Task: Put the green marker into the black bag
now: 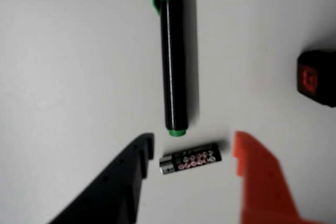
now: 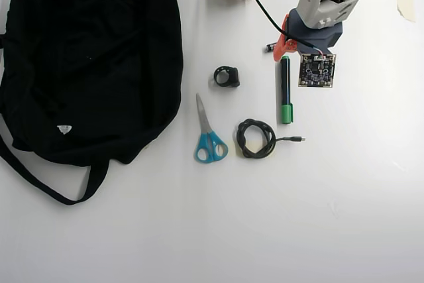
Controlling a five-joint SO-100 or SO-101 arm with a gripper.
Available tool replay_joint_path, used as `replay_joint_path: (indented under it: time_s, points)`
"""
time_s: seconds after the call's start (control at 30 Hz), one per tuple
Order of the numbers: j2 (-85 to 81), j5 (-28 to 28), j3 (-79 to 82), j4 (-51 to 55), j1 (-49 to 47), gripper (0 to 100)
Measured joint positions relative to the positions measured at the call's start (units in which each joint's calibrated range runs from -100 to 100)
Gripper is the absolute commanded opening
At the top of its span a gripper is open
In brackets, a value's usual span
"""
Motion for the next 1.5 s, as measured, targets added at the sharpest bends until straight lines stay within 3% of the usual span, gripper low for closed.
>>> replay_joint_path:
  time_s: [0.53, 0.97, 1.5]
  points:
    - [4.73, 0.05, 4.56, -3.09, -2.42, 25]
    - [16.94, 0.54, -8.18, -3.09, -3.6, 25]
    - [17.1, 2.74, -7.23, -3.18, -3.53, 25]
